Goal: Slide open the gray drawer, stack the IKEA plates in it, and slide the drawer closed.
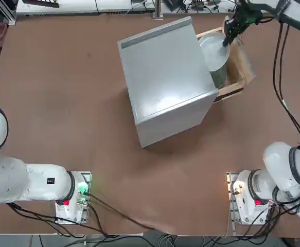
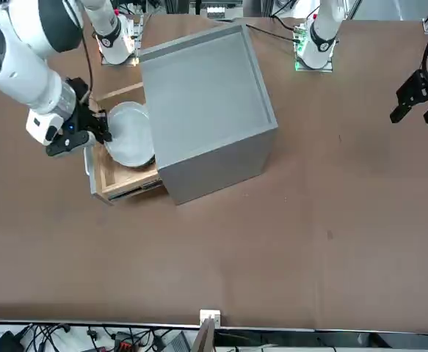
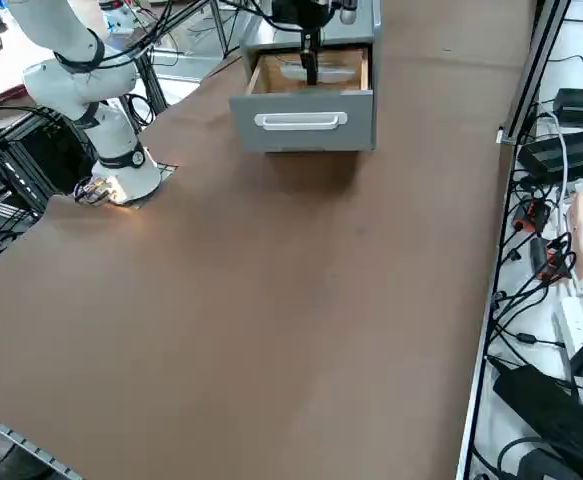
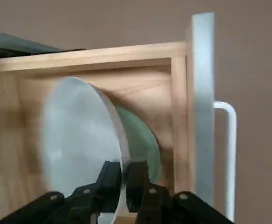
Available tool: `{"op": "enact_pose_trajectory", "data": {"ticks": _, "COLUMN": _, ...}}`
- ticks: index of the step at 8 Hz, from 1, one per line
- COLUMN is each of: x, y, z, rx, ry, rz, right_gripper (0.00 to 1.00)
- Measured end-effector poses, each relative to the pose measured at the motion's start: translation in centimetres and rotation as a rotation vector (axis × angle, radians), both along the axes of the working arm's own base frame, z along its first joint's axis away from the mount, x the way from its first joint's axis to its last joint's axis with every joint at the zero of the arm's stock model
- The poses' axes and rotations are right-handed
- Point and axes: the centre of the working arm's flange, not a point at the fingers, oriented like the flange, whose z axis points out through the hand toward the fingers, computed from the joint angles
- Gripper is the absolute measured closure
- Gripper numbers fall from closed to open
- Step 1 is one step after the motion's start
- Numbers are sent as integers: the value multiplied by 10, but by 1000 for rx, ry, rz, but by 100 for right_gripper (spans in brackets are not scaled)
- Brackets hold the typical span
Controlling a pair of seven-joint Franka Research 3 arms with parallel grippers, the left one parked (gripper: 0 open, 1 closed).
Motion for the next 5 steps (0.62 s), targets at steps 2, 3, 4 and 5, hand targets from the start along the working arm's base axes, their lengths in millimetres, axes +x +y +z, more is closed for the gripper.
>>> {"op": "enact_pose_trajectory", "data": {"ticks": 2, "x": 3, "y": 9, "z": -3, "rx": 34, "ry": -4, "rz": -38, "right_gripper": 69}}
{"op": "enact_pose_trajectory", "data": {"ticks": 3, "x": 5, "y": 11, "z": -1, "rx": 42, "ry": -11, "rz": -42, "right_gripper": 48}}
{"op": "enact_pose_trajectory", "data": {"ticks": 4, "x": 7, "y": 10, "z": 5, "rx": 47, "ry": -26, "rz": -45, "right_gripper": 30}}
{"op": "enact_pose_trajectory", "data": {"ticks": 5, "x": 12, "y": 8, "z": 16, "rx": 54, "ry": -47, "rz": -51, "right_gripper": 7}}
